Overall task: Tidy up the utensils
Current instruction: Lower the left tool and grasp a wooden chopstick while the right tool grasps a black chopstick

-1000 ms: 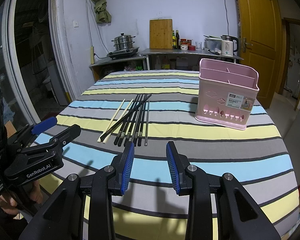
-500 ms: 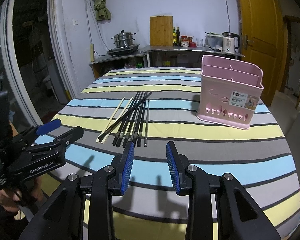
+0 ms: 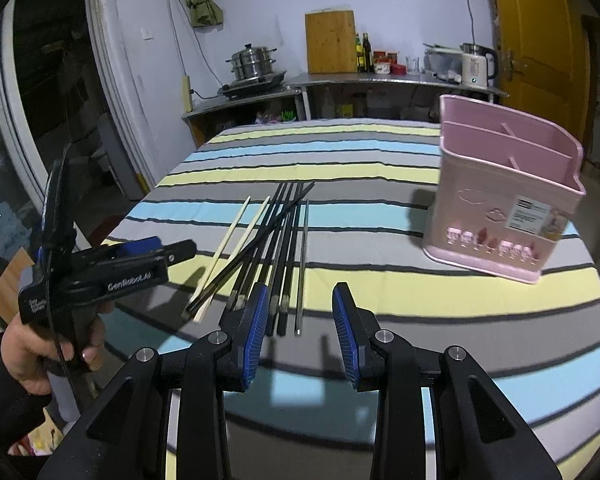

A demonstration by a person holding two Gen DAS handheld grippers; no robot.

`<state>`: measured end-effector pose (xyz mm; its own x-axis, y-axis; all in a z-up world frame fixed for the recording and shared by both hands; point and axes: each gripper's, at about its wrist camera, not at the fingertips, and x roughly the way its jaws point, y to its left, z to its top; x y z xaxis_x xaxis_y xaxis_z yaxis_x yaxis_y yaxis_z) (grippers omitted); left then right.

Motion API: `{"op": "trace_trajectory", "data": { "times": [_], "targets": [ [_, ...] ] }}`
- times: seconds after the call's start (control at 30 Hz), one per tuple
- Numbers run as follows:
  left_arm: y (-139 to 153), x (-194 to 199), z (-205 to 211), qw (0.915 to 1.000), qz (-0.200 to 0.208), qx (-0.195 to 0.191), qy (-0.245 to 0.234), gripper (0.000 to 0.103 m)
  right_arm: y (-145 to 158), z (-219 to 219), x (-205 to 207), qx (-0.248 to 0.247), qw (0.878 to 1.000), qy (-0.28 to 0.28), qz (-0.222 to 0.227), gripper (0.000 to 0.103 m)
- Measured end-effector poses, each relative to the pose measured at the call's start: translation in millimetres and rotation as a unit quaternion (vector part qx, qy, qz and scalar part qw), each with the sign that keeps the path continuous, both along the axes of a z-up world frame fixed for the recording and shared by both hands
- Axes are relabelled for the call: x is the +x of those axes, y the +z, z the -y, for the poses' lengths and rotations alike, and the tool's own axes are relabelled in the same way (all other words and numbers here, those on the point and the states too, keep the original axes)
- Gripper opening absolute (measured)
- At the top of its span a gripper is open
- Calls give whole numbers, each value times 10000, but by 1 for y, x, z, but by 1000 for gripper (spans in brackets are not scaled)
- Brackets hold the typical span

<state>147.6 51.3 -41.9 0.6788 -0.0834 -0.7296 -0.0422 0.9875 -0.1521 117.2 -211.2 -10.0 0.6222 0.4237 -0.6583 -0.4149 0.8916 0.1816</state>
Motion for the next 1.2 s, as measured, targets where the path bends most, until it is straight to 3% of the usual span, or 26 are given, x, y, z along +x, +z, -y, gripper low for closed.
{"op": "trace_trajectory", "data": {
  "times": [0.27,0.37,0.73,1.0,1.2],
  "targets": [
    [-11,51,0,9995,-265,-81,-138,38,-16,-18,56,-59,9993,52,-367,34],
    [-18,66,-1,9990,-410,-105,-140,32,-21,-27,77,-109,9988,116,-467,28],
    [-22,82,-3,9986,-464,-158,-204,30,-47,-44,133,-160,9949,277,-952,15],
    [-22,90,15,9962,-536,539,-420,30,-58,-54,145,-286,9934,365,-1048,14],
    [-22,101,12,9964,-611,457,-369,27,-57,-59,157,-382,9924,382,-1105,13]
  ]
}}
